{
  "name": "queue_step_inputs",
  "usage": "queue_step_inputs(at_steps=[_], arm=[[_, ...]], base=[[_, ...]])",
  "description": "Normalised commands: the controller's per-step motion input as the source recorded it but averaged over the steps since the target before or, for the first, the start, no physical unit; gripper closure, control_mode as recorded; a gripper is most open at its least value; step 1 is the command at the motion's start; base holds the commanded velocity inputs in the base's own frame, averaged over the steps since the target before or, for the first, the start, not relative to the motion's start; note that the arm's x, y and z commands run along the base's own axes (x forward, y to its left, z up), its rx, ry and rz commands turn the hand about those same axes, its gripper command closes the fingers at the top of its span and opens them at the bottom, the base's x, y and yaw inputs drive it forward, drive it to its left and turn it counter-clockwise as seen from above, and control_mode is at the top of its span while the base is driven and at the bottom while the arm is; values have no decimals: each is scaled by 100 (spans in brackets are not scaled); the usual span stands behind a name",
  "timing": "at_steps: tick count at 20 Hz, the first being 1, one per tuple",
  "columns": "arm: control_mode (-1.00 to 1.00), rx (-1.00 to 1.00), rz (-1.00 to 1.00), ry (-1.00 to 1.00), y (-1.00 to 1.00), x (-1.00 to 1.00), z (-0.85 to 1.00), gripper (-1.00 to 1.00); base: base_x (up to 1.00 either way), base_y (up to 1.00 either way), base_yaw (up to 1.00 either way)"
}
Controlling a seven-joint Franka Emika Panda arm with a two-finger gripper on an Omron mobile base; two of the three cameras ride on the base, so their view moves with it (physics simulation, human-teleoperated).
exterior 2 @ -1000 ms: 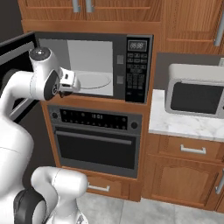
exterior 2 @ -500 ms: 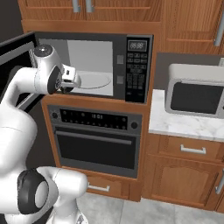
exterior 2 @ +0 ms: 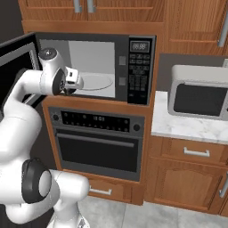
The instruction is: Pick the mug from the counter and place it inside the microwave. Then close the microwave.
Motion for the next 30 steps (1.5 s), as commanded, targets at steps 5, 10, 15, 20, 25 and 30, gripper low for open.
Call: queue_step_inputs(at_steps=[5,10,15,20,25,30], arm=[[-100,0,0,0,11,44,-2,100],[-100,0,0,0,2,51,0,100],[-100,0,-1,0,0,50,0,100],[-100,-1,-2,0,0,40,0,100],[-100,-1,-1,0,0,35,-4,100],[-100,0,0,0,0,28,-19,100]], base=[[0,0,0],[0,0,0],[0,0,0],[0,0,0],[0,0,0],[0,0,0]])
